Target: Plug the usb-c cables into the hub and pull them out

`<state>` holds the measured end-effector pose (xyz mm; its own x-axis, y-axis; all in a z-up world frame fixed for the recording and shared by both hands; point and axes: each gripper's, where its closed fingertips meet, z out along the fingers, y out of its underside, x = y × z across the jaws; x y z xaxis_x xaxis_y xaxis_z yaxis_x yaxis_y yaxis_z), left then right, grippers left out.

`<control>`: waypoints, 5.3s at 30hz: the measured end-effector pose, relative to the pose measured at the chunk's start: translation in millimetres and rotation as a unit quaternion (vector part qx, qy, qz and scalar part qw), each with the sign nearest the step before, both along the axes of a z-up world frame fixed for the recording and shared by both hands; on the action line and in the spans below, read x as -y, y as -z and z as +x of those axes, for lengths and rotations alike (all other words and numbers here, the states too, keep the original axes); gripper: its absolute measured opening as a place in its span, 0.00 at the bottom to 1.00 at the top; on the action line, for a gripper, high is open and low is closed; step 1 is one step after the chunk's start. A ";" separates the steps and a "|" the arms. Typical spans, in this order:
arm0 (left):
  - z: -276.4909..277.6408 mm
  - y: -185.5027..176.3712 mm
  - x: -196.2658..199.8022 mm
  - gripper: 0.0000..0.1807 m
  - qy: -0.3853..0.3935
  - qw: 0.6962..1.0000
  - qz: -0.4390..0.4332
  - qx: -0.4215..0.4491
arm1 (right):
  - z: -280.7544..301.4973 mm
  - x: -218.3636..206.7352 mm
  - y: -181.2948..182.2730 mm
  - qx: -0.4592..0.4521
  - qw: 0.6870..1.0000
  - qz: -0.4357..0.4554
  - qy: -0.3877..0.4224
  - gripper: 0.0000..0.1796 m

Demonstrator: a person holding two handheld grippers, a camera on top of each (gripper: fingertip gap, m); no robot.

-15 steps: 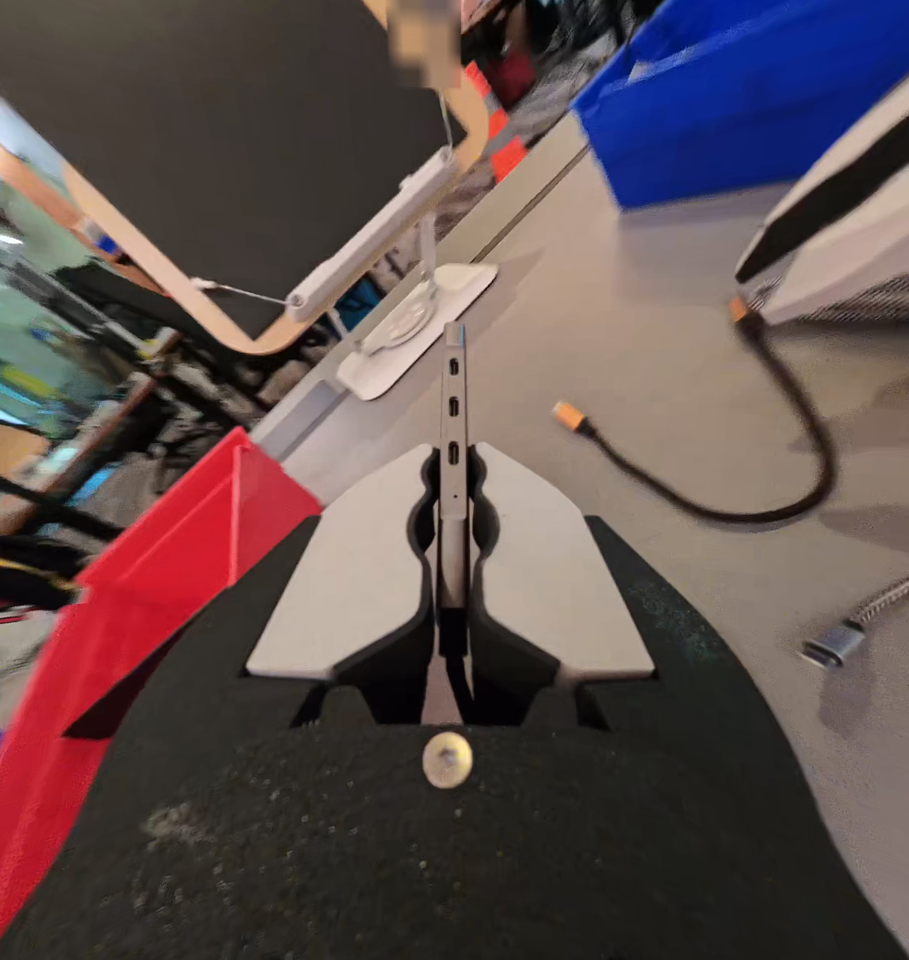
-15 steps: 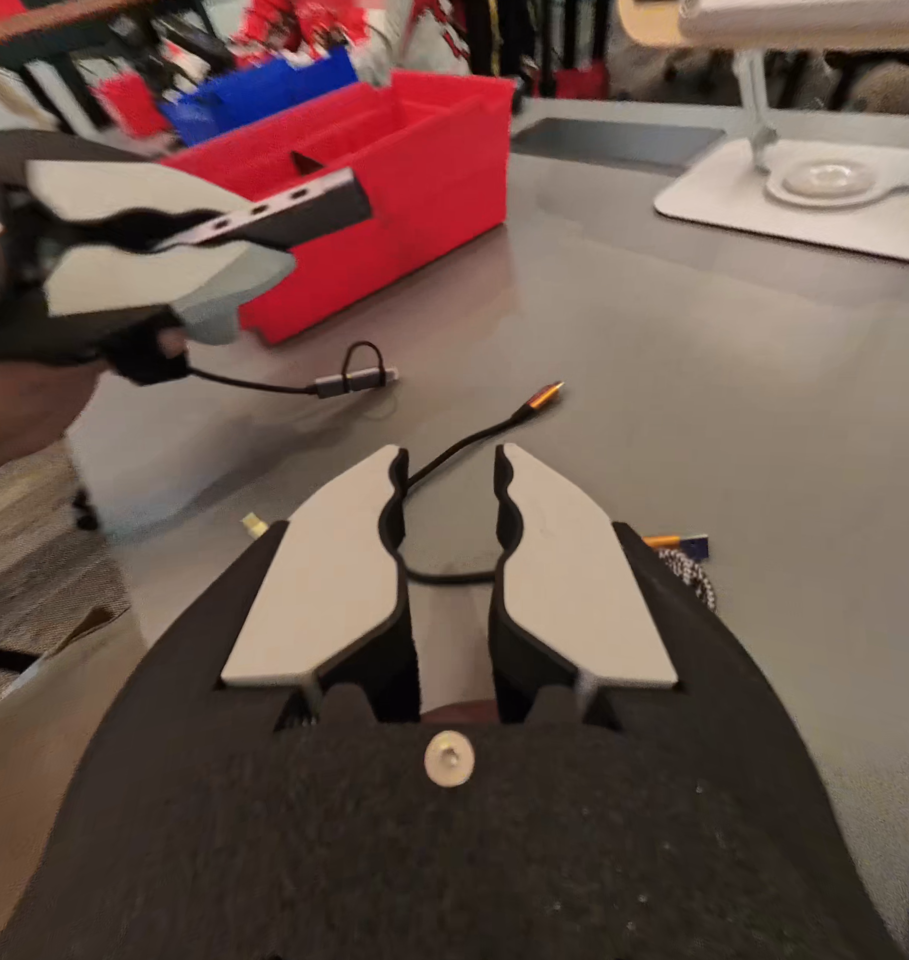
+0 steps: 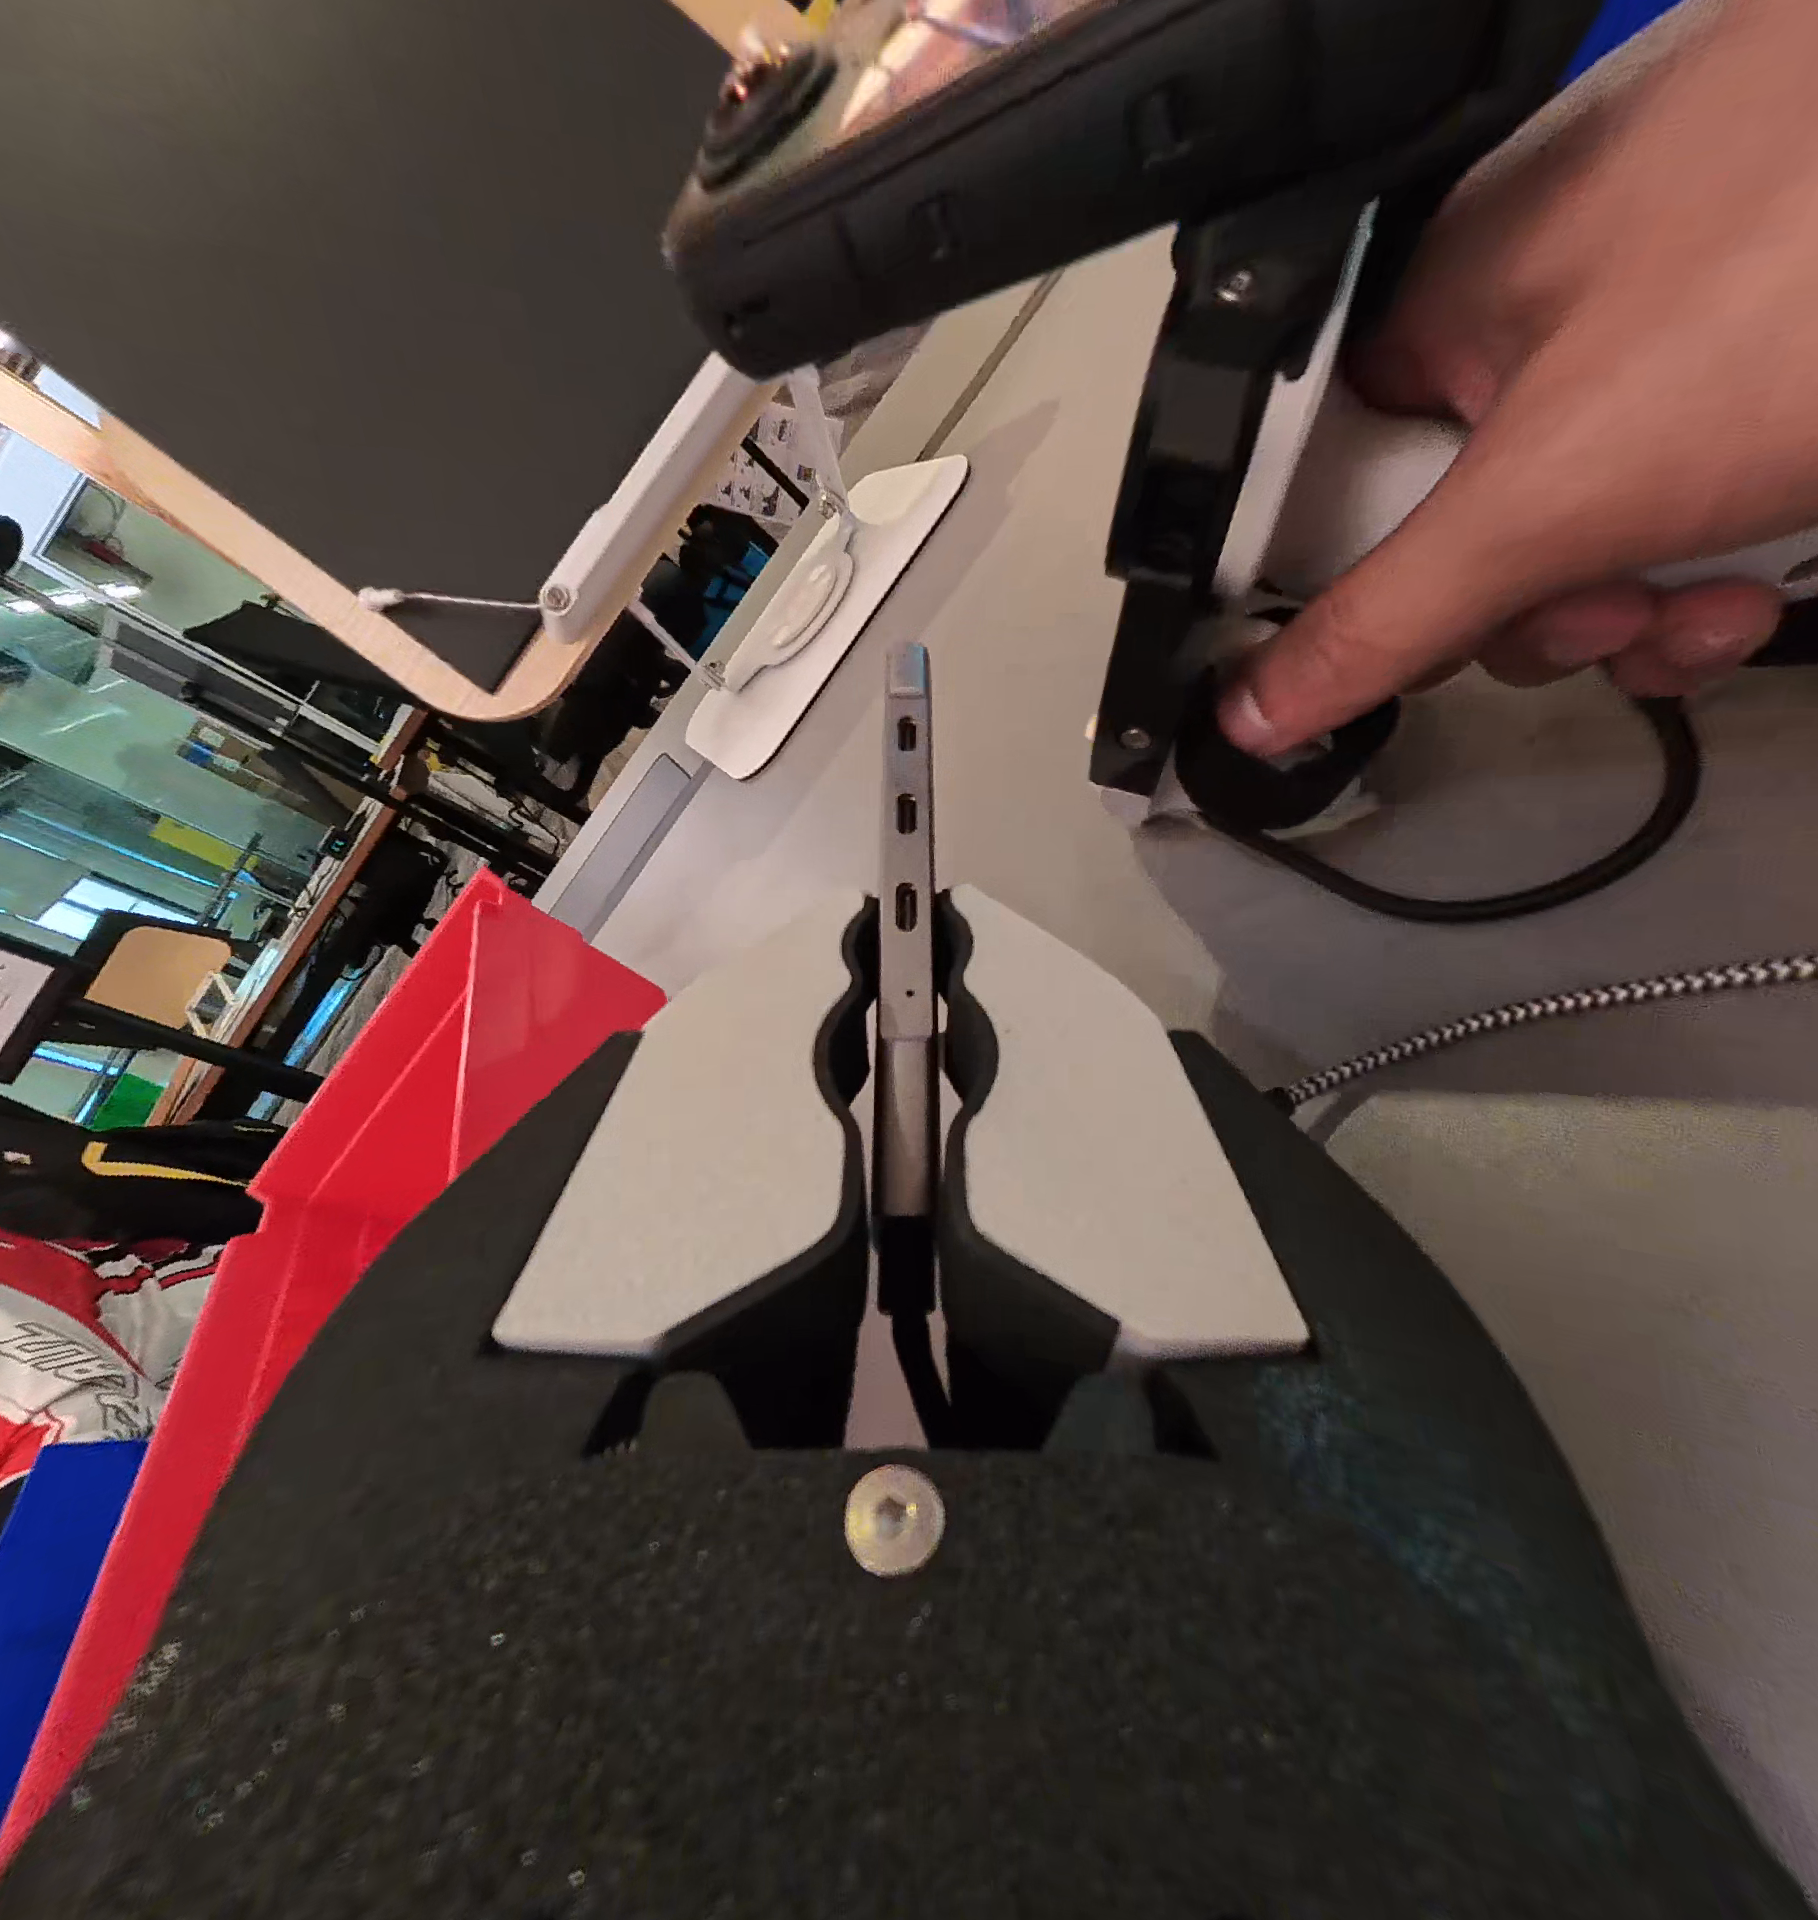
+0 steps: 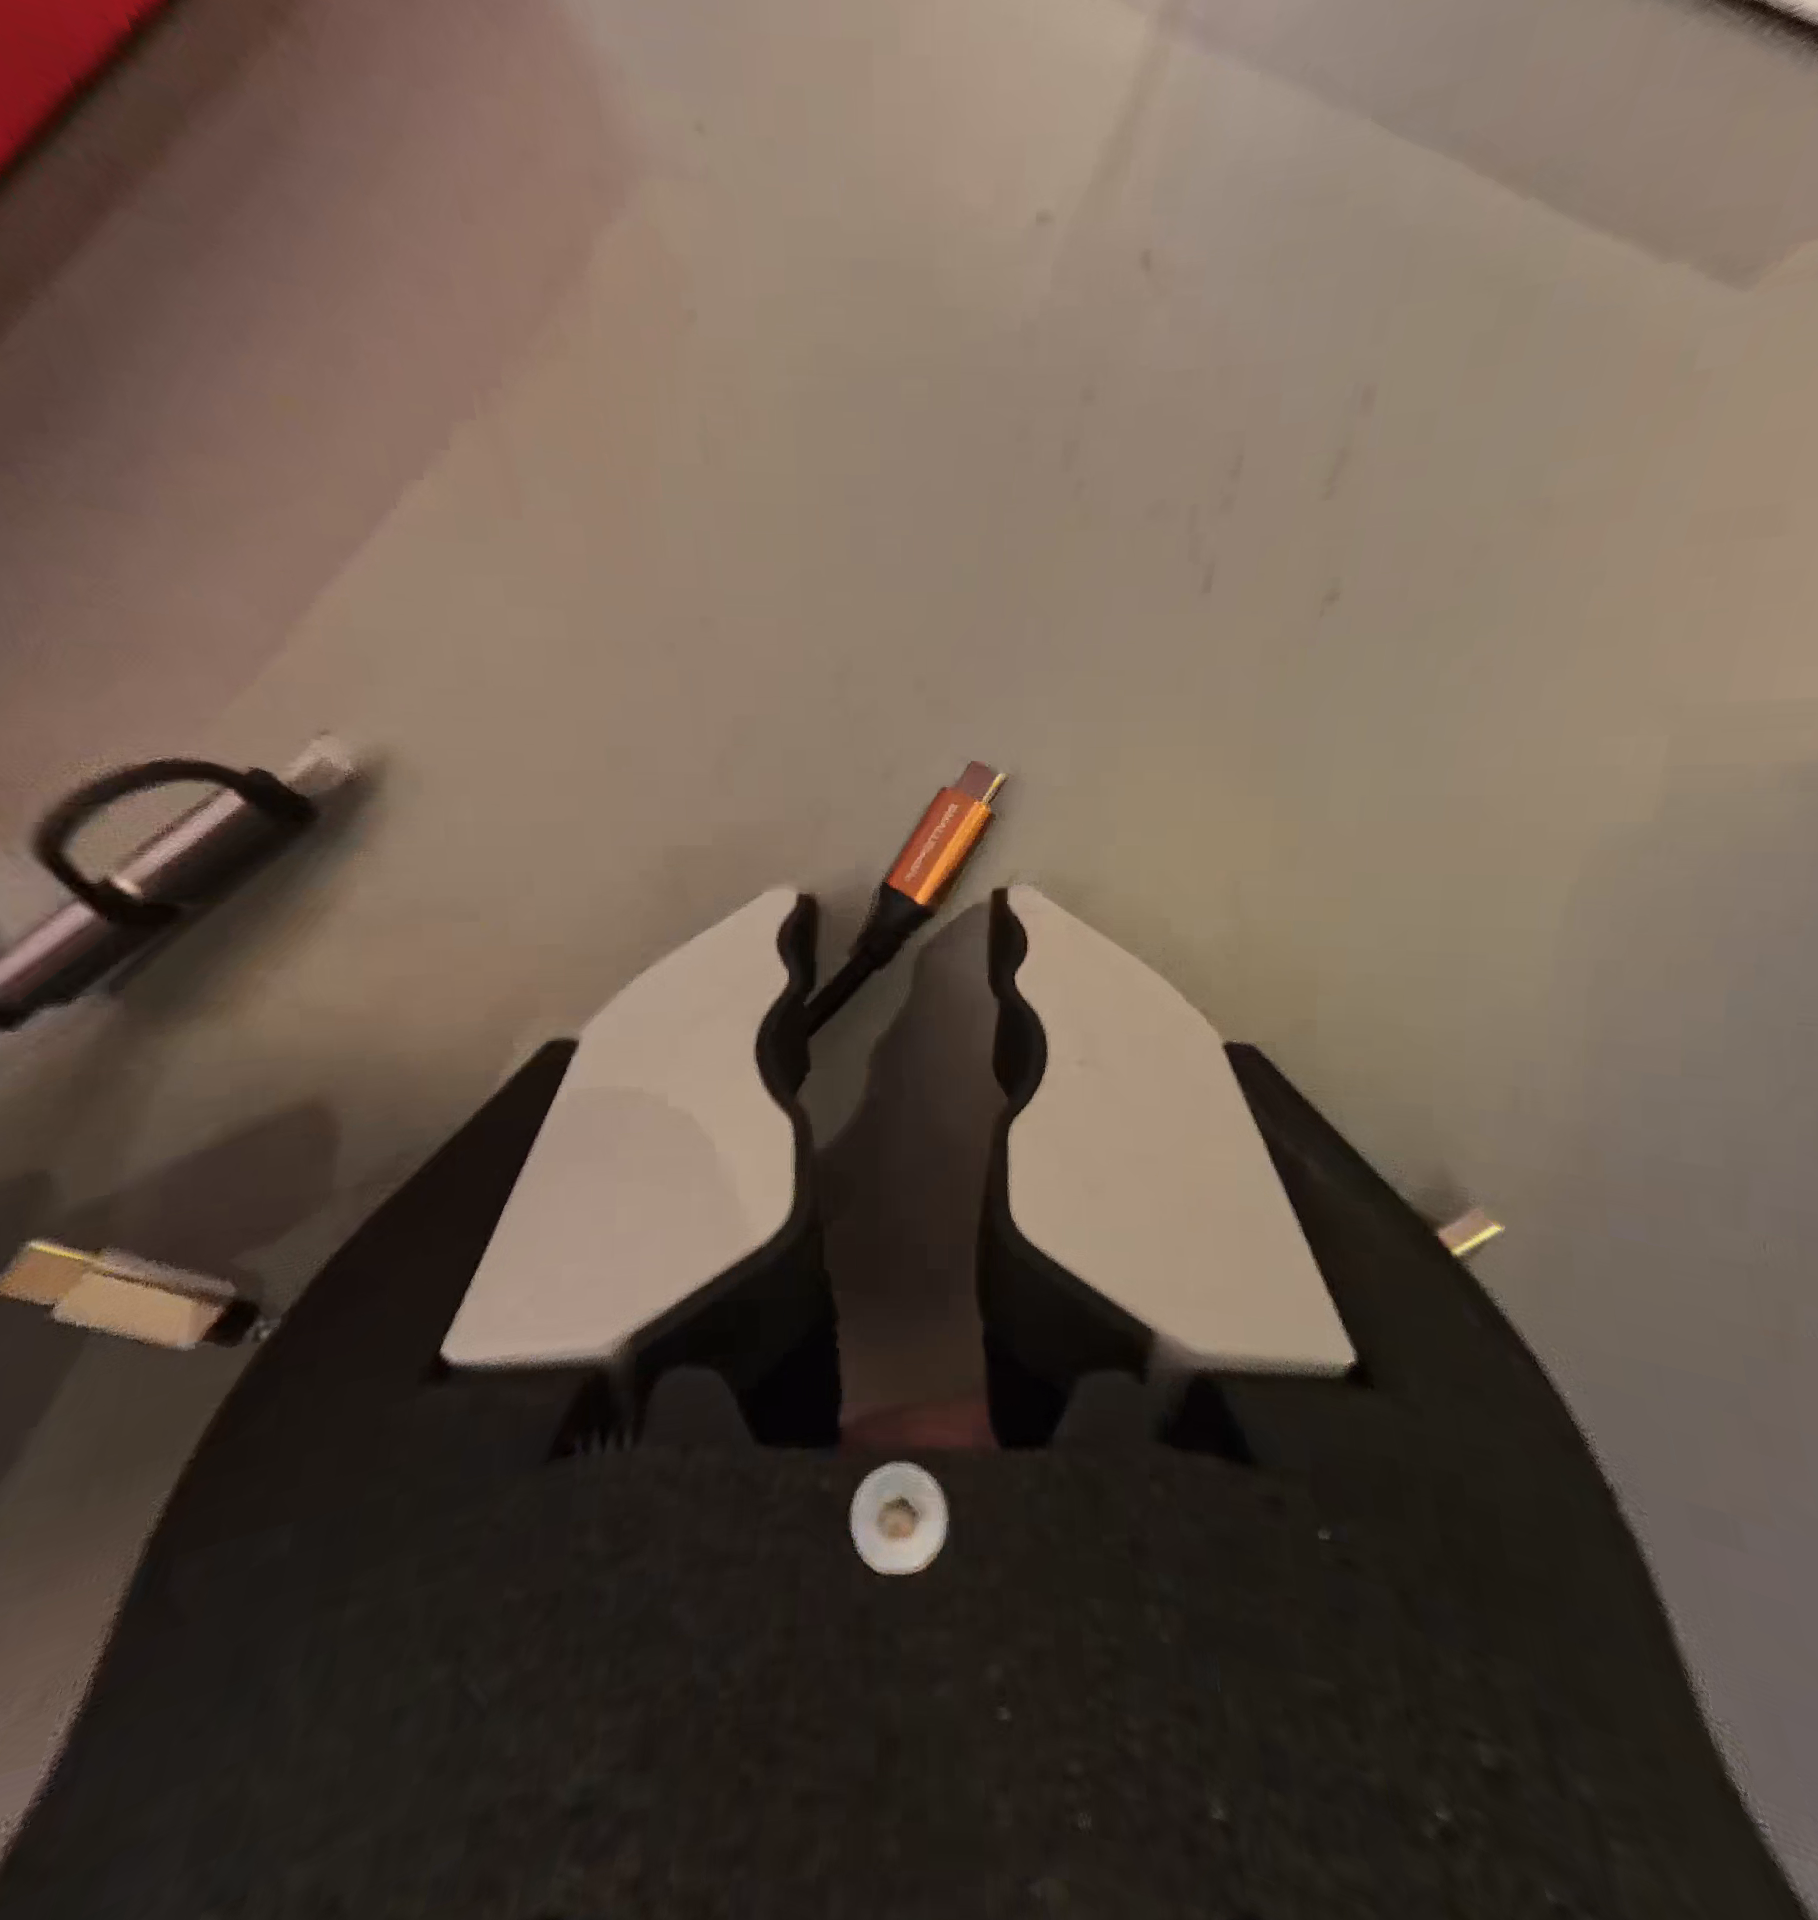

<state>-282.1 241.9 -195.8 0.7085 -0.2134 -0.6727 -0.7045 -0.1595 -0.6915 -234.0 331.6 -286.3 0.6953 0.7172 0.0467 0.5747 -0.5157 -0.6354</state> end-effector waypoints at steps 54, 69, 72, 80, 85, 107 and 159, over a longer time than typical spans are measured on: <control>63.5 -0.6 15.2 0.05 0.072 0.916 0.121 -0.375 | 63.0 139.2 -81.7 -0.228 0.887 -0.291 -0.278 0.05; 67.1 -1.0 14.7 0.05 0.072 0.905 0.126 -0.399 | 59.2 149.4 -79.1 -0.224 0.880 -0.305 -0.288 0.05; 68.2 -0.9 14.9 0.05 0.073 0.904 0.127 -0.401 | 59.4 149.5 -77.4 -0.221 0.880 -0.306 -0.288 0.05; 70.2 -1.3 15.6 0.05 0.075 0.899 0.133 -0.410 | 58.6 151.8 -75.4 -0.216 0.880 -0.309 -0.288 0.04; 67.3 -1.0 14.5 0.05 0.071 0.898 0.128 -0.416 | 59.5 147.7 -77.8 -0.217 0.885 -0.296 -0.287 0.04; 32.8 7.8 1.5 0.04 -0.007 0.925 0.059 -0.376 | 36.7 120.0 -86.5 -0.123 0.942 0.094 -0.299 0.04; 67.9 5.9 -5.2 0.05 -0.017 0.973 0.036 -0.229 | 36.3 109.7 -108.5 -0.247 0.924 0.133 -0.259 0.00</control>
<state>-214.2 247.0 -201.8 0.3364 -0.1347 -0.9320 -0.9365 -0.1514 -0.3162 -197.7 221.9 -177.7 0.2458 0.9685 0.0385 0.3069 -0.0401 -0.9509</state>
